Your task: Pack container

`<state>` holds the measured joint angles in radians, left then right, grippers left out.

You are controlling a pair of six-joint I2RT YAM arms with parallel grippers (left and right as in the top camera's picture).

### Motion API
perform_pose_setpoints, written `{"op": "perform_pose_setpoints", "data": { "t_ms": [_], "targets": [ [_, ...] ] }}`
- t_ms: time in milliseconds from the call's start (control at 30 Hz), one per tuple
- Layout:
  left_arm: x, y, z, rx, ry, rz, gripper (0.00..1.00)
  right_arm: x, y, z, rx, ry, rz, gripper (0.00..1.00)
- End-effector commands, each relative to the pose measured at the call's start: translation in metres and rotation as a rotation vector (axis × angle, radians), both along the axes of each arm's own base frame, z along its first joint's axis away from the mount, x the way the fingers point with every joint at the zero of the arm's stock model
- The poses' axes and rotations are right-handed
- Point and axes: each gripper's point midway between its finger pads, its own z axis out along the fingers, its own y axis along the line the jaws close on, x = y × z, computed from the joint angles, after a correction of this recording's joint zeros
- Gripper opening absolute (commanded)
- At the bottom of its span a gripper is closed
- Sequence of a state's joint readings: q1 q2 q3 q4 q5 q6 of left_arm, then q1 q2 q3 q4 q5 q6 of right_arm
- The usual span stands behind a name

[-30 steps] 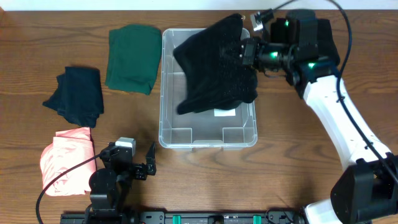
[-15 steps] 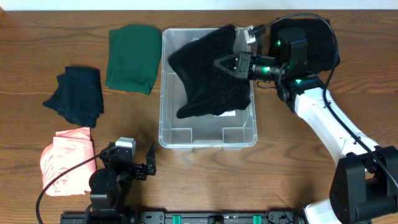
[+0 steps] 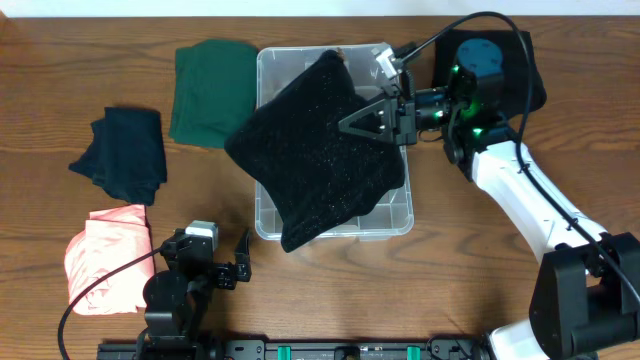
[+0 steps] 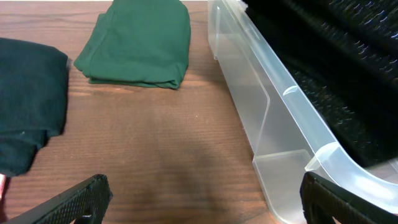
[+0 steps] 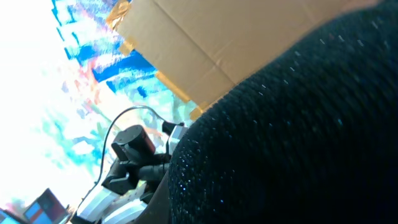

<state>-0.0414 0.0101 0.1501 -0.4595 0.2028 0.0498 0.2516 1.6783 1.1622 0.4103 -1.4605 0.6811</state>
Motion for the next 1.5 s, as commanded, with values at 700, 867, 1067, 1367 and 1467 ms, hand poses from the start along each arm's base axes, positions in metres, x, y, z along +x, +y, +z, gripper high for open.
{"op": "perform_pose_setpoints", "data": {
  "t_ms": [700, 867, 1067, 1367, 1467],
  "targets": [
    [0.0, 0.001, -0.008, 0.007, 0.012, 0.001, 0.98, 0.114, -0.033, 0.127, 0.119, -0.259, -0.679, 0.01],
    [0.0, 0.001, -0.008, 0.007, 0.012, 0.001, 0.98, 0.133, -0.034, 0.117, -0.092, -0.296, -0.824, 0.01],
    [0.0, 0.001, -0.008, 0.007, 0.012, 0.001, 0.98, 0.129, -0.022, 0.121, -0.353, -0.516, -0.915, 0.01],
    [0.0, 0.001, -0.008, 0.007, 0.012, 0.001, 0.98, 0.04, 0.023, 0.077, -0.557, -0.755, -0.381, 0.01],
    [0.0, 0.001, -0.008, 0.007, 0.012, 0.001, 0.98, 0.019, 0.014, 0.047, -0.655, -0.828, -0.224, 0.01]
  ]
}}
